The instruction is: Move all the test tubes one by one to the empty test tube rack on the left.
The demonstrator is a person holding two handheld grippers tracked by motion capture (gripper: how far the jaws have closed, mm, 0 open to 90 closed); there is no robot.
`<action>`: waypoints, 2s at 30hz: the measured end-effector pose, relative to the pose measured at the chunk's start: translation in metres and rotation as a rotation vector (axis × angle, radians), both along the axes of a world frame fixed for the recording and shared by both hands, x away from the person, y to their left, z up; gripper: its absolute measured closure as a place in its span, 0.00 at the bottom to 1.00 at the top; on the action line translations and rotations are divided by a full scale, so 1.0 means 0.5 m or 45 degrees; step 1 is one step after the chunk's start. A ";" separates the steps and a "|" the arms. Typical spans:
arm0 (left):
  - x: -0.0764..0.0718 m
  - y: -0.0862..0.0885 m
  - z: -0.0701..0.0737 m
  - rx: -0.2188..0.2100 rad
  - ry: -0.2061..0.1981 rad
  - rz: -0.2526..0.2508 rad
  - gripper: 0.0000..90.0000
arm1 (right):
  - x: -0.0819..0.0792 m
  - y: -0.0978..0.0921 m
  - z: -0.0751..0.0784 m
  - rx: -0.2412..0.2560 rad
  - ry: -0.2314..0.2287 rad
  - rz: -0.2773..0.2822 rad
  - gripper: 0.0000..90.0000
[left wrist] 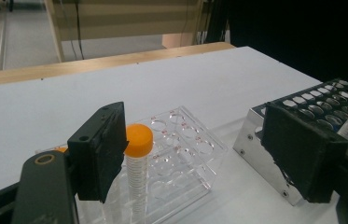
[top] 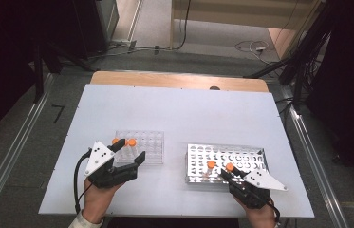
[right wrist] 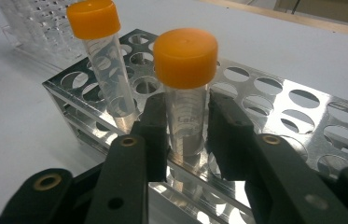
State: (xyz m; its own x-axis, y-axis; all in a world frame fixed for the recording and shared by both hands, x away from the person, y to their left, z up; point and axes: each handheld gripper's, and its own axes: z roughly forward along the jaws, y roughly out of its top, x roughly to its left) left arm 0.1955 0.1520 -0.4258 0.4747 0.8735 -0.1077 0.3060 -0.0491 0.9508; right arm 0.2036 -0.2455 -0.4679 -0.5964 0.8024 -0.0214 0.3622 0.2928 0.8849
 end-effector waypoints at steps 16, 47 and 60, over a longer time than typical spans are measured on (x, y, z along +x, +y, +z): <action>0.000 -0.001 0.001 -0.003 0.001 0.003 0.25 | -0.010 -0.001 0.066 0.050 -0.078 -0.004 0.79; -0.003 0.002 0.004 -0.012 -0.004 -0.001 0.25 | -0.064 0.059 0.138 0.078 -0.110 0.170 0.80; -0.003 0.005 0.005 -0.009 -0.011 -0.001 0.25 | -0.046 0.147 0.120 0.054 -0.072 0.283 0.80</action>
